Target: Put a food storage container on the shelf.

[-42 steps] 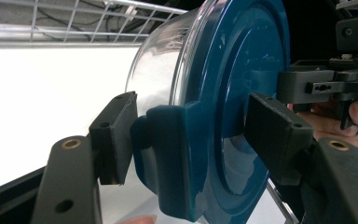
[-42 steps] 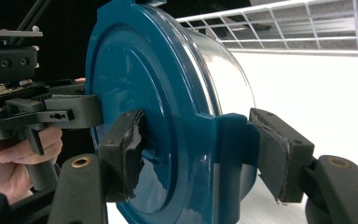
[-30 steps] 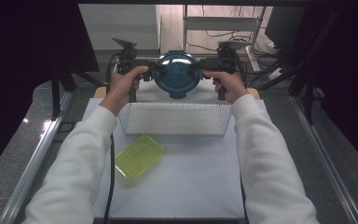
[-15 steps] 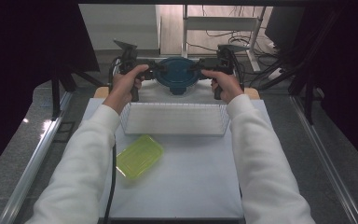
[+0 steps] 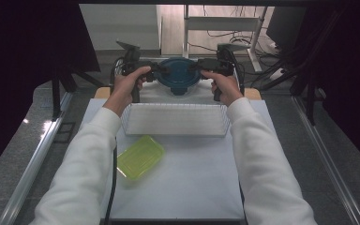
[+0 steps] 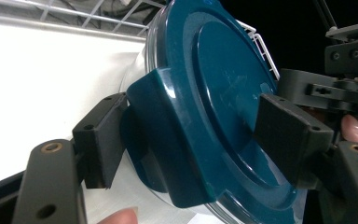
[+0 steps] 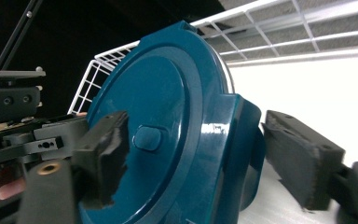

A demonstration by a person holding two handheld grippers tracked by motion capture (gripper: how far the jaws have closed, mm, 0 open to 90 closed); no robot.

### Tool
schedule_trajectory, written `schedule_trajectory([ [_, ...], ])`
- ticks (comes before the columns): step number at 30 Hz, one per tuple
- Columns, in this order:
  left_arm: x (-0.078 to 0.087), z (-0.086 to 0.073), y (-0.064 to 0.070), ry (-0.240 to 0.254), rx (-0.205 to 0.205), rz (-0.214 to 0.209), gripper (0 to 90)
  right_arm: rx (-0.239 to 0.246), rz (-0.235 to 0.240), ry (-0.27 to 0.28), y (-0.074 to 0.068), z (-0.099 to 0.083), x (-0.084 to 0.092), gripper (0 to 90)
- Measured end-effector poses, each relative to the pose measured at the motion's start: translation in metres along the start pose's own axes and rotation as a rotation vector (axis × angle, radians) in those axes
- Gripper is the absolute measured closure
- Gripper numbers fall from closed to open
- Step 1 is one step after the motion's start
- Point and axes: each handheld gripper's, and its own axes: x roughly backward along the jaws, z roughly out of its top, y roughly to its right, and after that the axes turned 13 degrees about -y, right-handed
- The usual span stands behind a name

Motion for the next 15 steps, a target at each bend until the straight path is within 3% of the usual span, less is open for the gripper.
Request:
schedule_trajectory([
  [3,0.001,-0.002,0.005,0.019,-0.025,0.031,24.6,0.016,-0.01,0.019,-0.002,-0.002,0.004,17.8],
  [8,0.01,-0.009,0.015,0.071,-0.076,0.128,23.2,0.073,-0.03,0.067,-0.007,-0.008,0.012,13.7],
  [11,0.017,-0.014,0.025,0.103,-0.134,0.203,22.3,0.111,-0.059,0.093,-0.009,-0.013,0.016,13.1],
  [15,0.03,-0.024,0.035,0.136,-0.206,0.253,21.1,0.175,-0.094,0.113,-0.014,-0.02,0.023,12.8],
])
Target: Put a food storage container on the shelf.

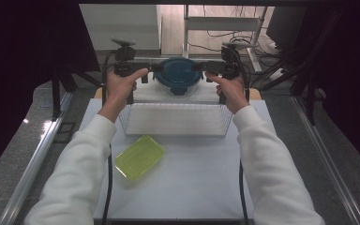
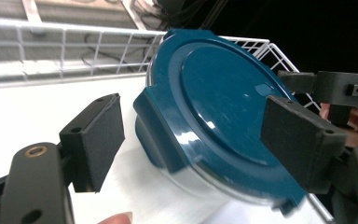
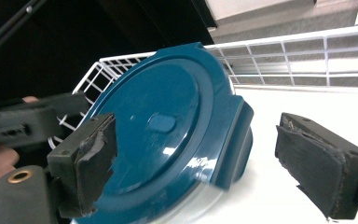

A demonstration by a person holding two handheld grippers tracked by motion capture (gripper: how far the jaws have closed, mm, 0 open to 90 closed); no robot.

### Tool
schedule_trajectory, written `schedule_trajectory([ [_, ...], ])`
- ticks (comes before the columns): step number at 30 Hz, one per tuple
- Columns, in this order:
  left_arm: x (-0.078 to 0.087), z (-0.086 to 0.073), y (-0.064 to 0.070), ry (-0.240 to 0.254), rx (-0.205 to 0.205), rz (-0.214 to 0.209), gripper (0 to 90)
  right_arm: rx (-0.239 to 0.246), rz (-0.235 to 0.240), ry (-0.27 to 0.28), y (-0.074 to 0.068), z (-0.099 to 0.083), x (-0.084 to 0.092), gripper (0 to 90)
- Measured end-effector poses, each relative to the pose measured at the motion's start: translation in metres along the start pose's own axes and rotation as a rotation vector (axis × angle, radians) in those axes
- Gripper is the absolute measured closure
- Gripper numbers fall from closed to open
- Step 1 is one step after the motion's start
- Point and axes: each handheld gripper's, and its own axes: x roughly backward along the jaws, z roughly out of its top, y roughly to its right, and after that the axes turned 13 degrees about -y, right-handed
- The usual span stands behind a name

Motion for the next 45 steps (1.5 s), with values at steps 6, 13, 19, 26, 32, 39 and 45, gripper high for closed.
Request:
schedule_trajectory([
  [6,0.021,-0.023,0.008,0.04,-0.08,-0.011,23.2,0.128,-0.049,0.01,-0.008,-0.017,0.022,13.1],
  [13,0.035,-0.062,0.021,0.021,-0.187,0.017,23.5,0.247,-0.066,0.024,-0.012,-0.051,0.045,16.4],
  [19,0.038,-0.104,0.032,-0.018,-0.28,0.064,25.7,0.31,-0.046,0.024,-0.012,-0.087,0.061,18.4],
  [26,0.033,-0.154,0.032,-0.062,-0.272,0.029,28.7,0.336,-0.011,-0.02,-0.003,-0.134,0.068,19.4],
  [32,0.023,-0.194,0.029,-0.12,-0.247,-0.033,29.3,0.346,0.004,-0.076,0.006,-0.175,0.061,19.4],
  [39,0.017,-0.234,0.027,-0.186,-0.267,-0.02,27.8,0.327,0.034,-0.133,0.016,-0.213,0.05,19.4],
  [45,0.019,-0.254,0.031,-0.185,-0.277,-0.019,27.4,0.324,0.047,-0.174,0.02,-0.237,0.04,19.4],
])
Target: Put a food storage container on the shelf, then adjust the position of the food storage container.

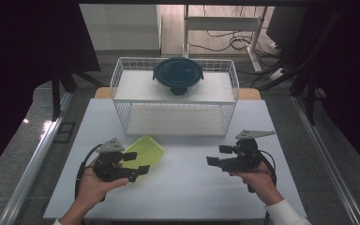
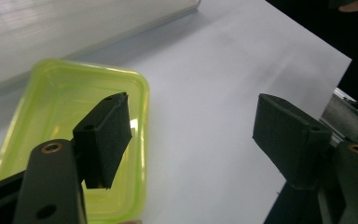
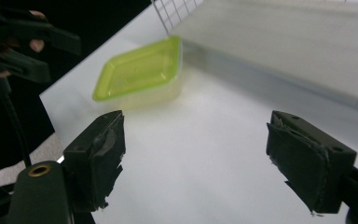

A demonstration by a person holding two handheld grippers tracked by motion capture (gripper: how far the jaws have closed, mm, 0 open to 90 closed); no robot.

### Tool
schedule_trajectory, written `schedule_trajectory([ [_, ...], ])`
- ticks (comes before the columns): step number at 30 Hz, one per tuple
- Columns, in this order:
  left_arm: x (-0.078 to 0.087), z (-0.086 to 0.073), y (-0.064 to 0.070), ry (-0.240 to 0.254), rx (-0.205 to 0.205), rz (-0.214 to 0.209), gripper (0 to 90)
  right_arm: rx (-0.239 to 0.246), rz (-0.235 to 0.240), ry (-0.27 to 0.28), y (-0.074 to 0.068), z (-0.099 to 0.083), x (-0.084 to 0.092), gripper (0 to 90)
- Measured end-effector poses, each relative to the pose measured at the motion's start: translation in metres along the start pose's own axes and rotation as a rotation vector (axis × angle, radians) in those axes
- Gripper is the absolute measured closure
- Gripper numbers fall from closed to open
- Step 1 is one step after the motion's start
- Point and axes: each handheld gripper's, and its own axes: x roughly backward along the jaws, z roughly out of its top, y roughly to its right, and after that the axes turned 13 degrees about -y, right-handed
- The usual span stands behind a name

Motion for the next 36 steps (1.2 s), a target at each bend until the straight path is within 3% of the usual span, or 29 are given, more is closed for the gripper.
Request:
schedule_trajectory([
  [12,-0.013,-0.019,0.002,-0.057,0.017,-0.002,27.1,-0.015,-0.035,-0.039,0.0,-0.022,-0.009,19.6],
  [29,-0.012,-0.016,-0.003,-0.057,0.046,0.018,26.8,-0.012,-0.034,-0.05,0.002,-0.025,-0.012,19.8],
  [36,-0.006,-0.006,-0.013,-0.054,0.053,0.076,27.7,-0.025,-0.031,-0.053,0.004,-0.026,-0.013,19.8],
])
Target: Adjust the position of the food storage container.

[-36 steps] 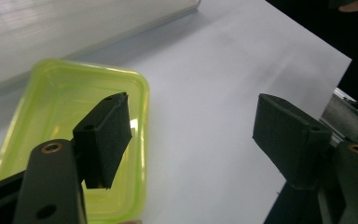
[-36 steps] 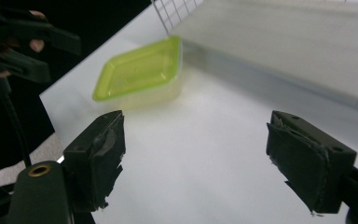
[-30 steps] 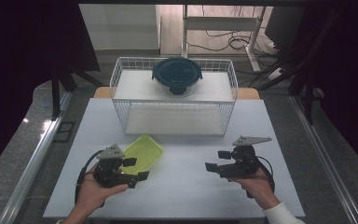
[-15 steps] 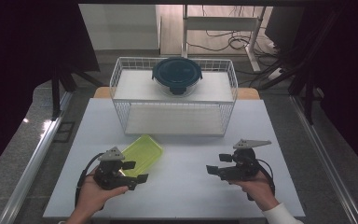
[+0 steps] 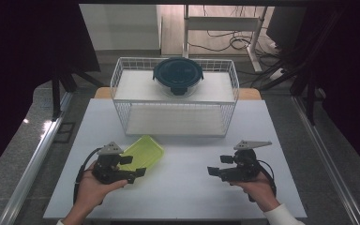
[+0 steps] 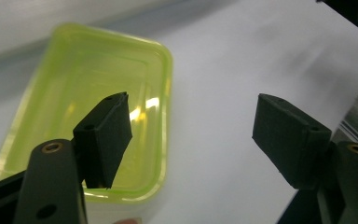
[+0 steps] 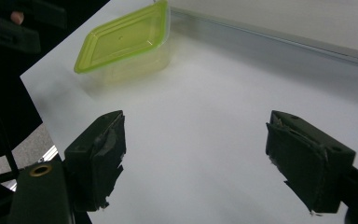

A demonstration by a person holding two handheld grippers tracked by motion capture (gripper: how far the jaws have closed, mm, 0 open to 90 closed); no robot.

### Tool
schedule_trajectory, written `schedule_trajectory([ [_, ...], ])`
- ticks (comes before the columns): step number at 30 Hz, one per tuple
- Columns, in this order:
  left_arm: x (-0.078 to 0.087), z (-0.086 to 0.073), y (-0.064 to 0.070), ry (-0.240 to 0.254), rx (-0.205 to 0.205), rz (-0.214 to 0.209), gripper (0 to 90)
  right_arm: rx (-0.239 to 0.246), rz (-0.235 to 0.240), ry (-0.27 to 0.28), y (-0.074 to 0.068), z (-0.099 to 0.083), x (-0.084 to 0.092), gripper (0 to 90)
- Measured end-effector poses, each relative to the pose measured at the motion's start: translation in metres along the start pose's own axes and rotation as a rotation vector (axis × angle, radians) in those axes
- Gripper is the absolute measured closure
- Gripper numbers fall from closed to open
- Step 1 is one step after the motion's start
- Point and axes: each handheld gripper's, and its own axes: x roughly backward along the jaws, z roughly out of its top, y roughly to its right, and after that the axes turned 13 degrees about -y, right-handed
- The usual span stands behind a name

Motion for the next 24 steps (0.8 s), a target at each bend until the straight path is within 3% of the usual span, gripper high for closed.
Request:
schedule_trajectory([
  [3,0.003,0.01,-0.01,0.006,0.005,0.033,28.2,-0.004,-0.002,-0.003,0.001,0.0,-0.001,19.8],
  [7,0.002,0.025,-0.027,0.013,0.006,0.042,31.6,-0.007,-0.006,-0.015,0.002,-0.001,-0.003,19.8],
  [14,-0.016,0.046,-0.058,-0.027,0.014,0.088,41.2,-0.03,-0.019,-0.032,0.008,-0.003,-0.005,20.0],
  [18,-0.027,0.053,-0.071,-0.057,0.016,0.101,54.0,-0.035,-0.021,-0.033,0.008,-0.003,-0.005,20.2],
  [24,-0.041,0.063,-0.091,-0.112,0.039,0.155,77.7,-0.034,-0.019,-0.043,0.007,-0.003,-0.007,20.2],
])
